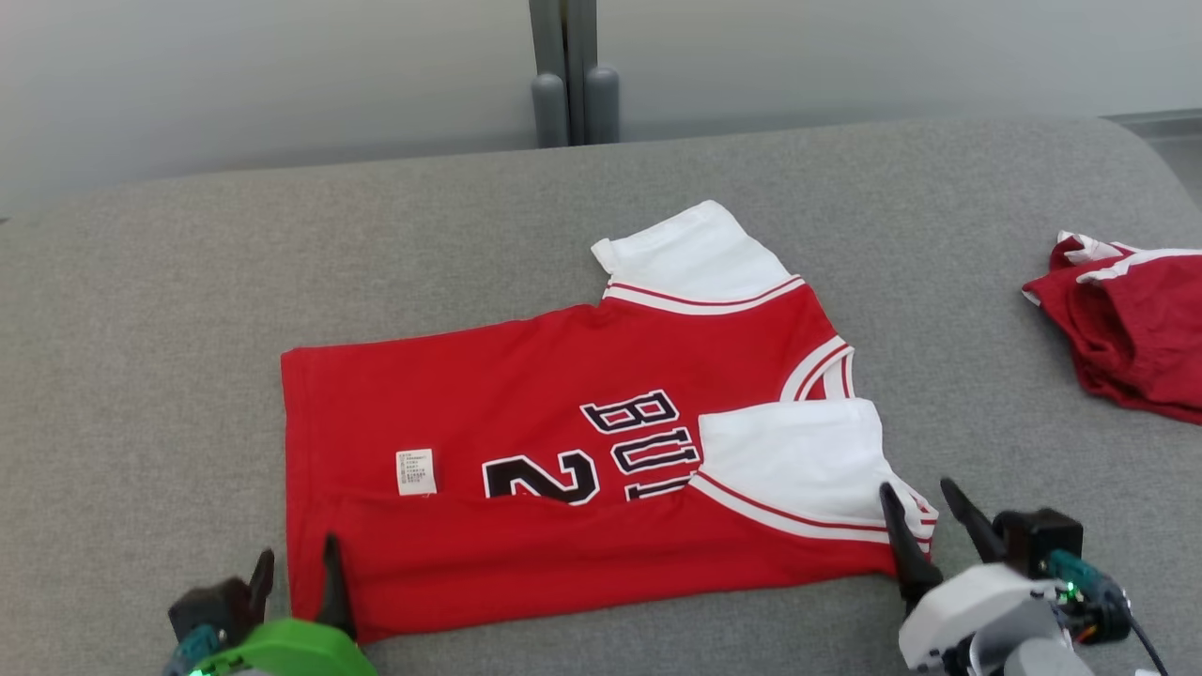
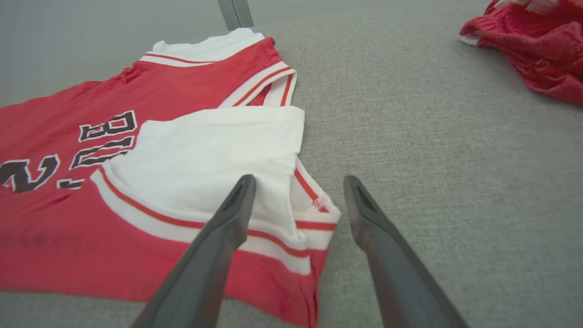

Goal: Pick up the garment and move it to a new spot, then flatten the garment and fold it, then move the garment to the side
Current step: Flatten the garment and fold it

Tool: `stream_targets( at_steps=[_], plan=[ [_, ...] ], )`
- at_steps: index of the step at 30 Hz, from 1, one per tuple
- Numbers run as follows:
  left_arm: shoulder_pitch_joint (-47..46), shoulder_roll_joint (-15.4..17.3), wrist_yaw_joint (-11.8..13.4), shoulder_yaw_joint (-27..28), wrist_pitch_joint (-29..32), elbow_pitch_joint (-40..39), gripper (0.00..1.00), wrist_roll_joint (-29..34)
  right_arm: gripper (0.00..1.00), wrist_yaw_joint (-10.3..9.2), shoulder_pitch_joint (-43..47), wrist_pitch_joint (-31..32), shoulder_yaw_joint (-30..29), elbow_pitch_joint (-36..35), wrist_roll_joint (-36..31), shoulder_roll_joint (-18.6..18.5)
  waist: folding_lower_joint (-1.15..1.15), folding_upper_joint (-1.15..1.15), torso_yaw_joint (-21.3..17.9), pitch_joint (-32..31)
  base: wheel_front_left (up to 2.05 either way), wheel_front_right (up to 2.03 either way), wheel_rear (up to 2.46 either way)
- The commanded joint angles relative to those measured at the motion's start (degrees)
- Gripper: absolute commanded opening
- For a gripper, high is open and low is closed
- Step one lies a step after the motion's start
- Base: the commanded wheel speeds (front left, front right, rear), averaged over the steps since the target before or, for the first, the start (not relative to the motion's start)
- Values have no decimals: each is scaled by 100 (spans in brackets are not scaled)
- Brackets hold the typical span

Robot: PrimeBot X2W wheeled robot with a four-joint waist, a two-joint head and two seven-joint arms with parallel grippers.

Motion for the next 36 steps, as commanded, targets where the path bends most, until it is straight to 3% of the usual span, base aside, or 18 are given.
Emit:
stream_targets(
  at_steps=[1, 6, 14, 21, 23, 36],
  plan=[
    [-267, 26, 17, -17, 3, -99, 100, 49, 100, -9, -245, -9, -24, -73, -146, -48, 0, 0, -4, 303, 0, 0, 0],
    [-1204, 148, -21, 23, 3, -63, 100, 211, 100, -9, -1141, 100, 17, -46, -603, -68, 0, 0, -1, 906, 0, 0, 0],
    [-2720, 502, -60, -44, 31, 1087, 100, 246, 100, -9, -2665, 433, 374, 280, -1198, -108, 0, 0, -32, 1702, 0, 0, 0],
    [-3407, 649, -122, -266, 23, 1772, 100, 133, 100, -9, -3811, 711, 528, 695, -1521, -225, 0, 0, 61, 2123, 0, 0, 0],
    [-3505, 624, -124, -386, 23, 1890, 0, 118, 100, -10, -4115, 847, 576, 881, -1561, -237, 0, 0, 114, 2207, 0, 0, 0],
    [-3726, 550, -126, -1356, 22, 1188, 0, -428, 100, -10, -5792, 1600, 832, 2347, -1375, -276, 0, 0, 719, 2591, 0, 0, 0]
  ],
)
